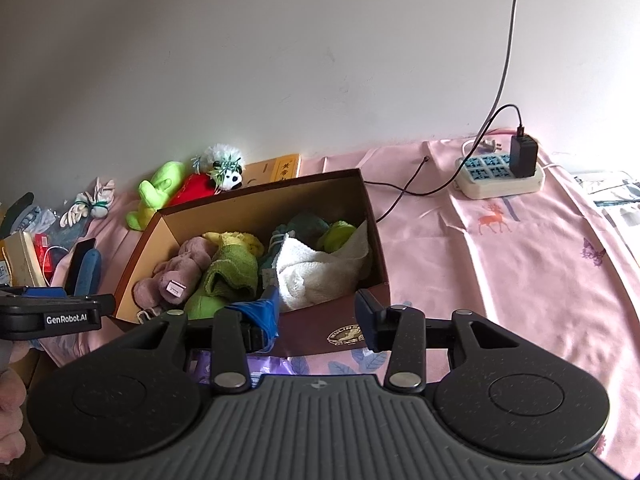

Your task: Organize soft objects

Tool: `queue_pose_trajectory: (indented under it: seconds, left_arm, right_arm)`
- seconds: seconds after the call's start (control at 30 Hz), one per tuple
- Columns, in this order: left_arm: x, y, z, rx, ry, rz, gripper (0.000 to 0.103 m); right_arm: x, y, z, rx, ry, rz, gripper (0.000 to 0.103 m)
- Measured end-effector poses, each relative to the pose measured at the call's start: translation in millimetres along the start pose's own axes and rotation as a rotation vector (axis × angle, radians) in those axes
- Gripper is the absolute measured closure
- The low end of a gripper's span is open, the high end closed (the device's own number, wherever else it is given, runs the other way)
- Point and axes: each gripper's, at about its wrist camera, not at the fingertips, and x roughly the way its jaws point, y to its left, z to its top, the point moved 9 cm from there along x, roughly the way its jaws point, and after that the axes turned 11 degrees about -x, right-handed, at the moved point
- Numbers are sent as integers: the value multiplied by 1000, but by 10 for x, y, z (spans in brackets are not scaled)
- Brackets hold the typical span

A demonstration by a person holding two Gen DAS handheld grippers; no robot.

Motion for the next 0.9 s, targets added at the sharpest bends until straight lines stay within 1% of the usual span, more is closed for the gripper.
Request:
queue_pose_trajectory:
  seconds: [0.3, 0.43, 0.63, 0.77, 0.9]
  left_arm:
    - [123, 30, -14, -34, 21, 20, 40]
    - [142, 47, -13, -43, 22, 33, 40]
    - [173, 17, -42, -47, 34, 27, 40]
    - [178, -27, -66, -47, 40, 12, 40]
    - [191, -74, -106, -43, 51, -2, 40]
  right_arm:
    - [145, 66, -53, -13, 37, 25, 77]
    - [165, 71, -51, -20, 38, 21, 77]
    - [173, 81, -61, -27, 37, 21, 77]
    - [166, 72, -66, -37, 36, 6, 77]
    - [183, 23, -71, -34, 47, -34, 77]
